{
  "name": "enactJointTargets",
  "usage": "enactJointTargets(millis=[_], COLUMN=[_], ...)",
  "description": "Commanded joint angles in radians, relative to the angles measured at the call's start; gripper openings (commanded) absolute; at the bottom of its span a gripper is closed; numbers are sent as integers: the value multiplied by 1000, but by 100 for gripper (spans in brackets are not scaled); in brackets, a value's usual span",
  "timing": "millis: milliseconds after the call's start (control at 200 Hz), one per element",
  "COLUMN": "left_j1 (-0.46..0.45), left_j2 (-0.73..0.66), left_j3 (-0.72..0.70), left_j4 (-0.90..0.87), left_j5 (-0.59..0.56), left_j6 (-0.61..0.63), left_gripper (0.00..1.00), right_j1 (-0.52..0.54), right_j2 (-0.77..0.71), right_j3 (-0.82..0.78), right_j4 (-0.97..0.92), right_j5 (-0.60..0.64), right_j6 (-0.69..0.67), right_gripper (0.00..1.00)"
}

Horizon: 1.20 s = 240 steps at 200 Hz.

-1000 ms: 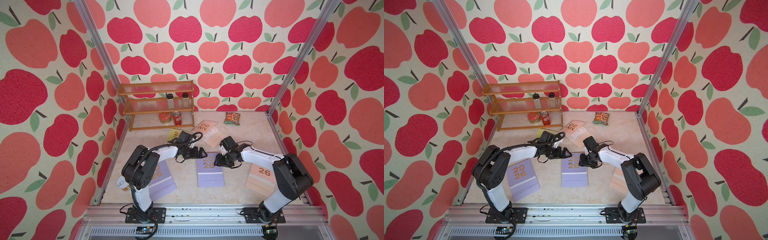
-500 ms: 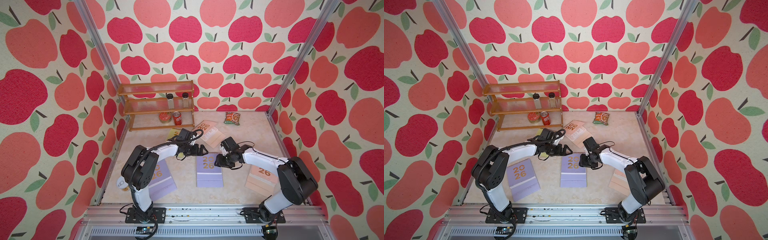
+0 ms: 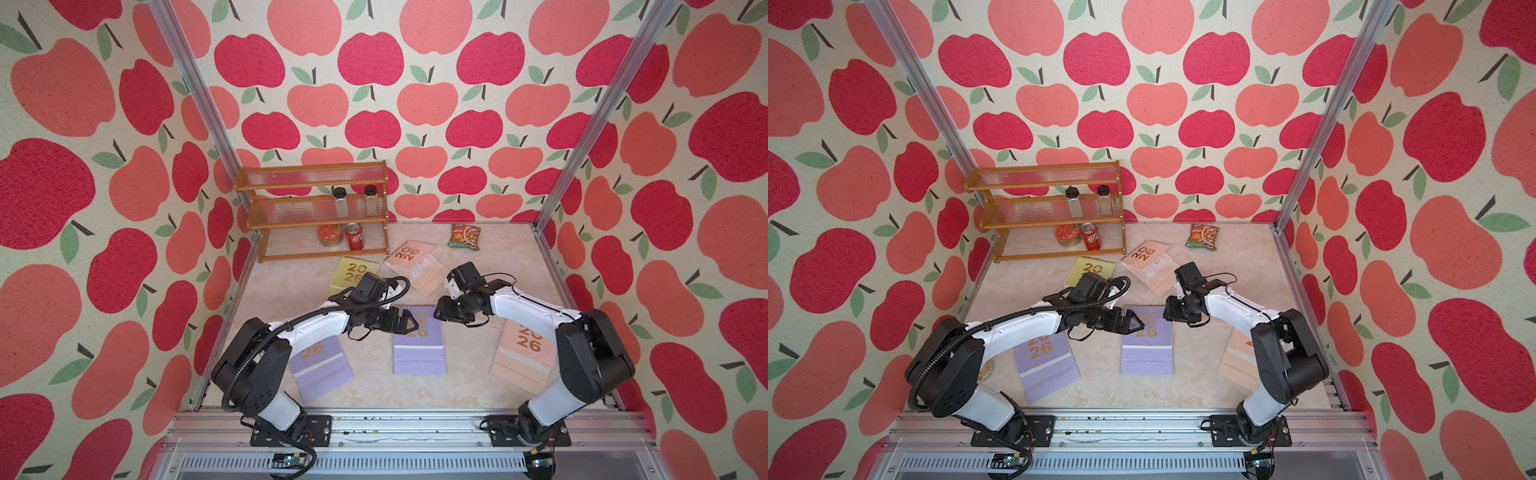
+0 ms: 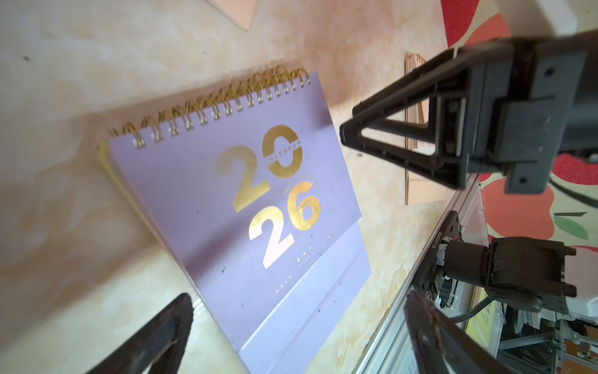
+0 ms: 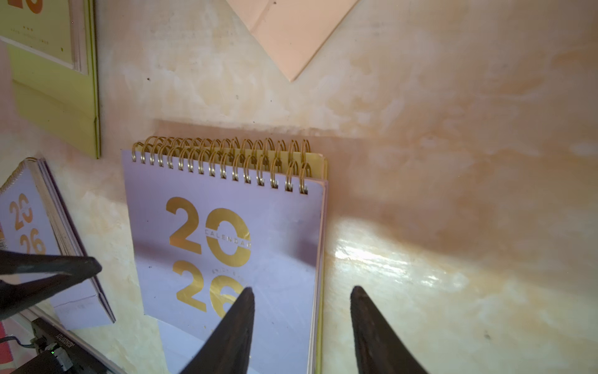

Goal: Stack the calendars
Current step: Adjust the calendar at the center of the board.

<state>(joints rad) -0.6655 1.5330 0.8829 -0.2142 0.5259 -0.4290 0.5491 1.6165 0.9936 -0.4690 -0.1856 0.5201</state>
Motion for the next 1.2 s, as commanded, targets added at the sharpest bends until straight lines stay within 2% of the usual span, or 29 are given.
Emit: enactJointTargets(millis=[0, 265, 530, 1195], left_j1=[-16, -88, -177, -255], left_j2=[-52, -117, -54, 45], left_j3=[-58, -96, -54, 9], left_j4=[-81, -147, -193, -214], left_j5=[-53, -96, -123, -89], left_j6=[-35, -53, -51, -44], left_gripper=[99, 100, 100, 100], right_j1=[-8, -9, -9, -9], right_j2=[35, 75, 95, 92], right_j3=[33, 55, 70, 51], right_j4=[-5, 7, 18, 33], right_j5=[-29, -43, -57, -65], right_j6=[-38, -60, -74, -73], right_gripper=[51, 51, 51, 50])
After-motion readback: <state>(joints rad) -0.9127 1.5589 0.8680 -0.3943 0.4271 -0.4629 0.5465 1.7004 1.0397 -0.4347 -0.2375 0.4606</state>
